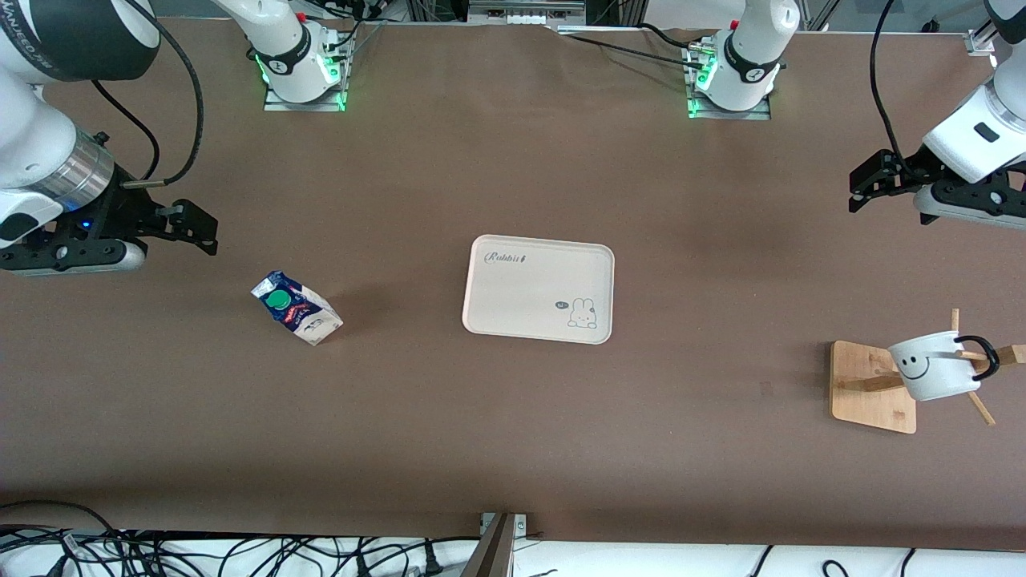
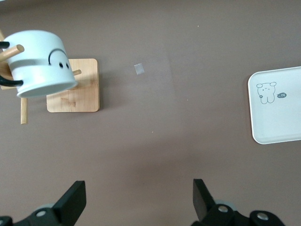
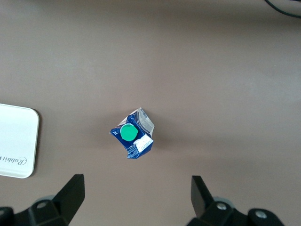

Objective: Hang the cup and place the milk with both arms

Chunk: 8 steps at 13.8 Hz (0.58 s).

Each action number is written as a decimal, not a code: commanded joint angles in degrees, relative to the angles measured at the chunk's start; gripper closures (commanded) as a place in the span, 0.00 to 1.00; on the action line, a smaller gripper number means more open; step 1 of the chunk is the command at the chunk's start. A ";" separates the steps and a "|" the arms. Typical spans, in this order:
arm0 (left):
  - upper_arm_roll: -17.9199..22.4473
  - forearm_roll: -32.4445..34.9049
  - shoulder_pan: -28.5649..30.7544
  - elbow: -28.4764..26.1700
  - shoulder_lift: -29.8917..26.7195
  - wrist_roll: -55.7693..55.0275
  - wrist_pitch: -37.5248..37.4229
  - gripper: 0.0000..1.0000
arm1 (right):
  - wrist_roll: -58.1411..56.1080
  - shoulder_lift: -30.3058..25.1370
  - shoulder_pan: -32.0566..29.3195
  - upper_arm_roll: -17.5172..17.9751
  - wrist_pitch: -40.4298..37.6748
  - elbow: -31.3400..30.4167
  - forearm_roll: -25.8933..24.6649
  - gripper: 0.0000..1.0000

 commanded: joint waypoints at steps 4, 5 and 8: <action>0.72 0.66 -1.01 4.35 2.40 0.46 -3.52 0.00 | 0.90 -0.56 -0.70 1.13 0.61 -0.63 -1.78 0.00; 0.72 0.66 -1.01 4.35 2.40 0.46 -3.52 0.00 | 0.90 -0.56 -0.70 1.04 0.61 -0.63 -1.78 0.00; 0.72 0.66 -1.01 4.44 2.40 0.55 -3.52 0.00 | 0.90 -0.47 -0.79 1.04 0.70 -0.63 -1.69 0.00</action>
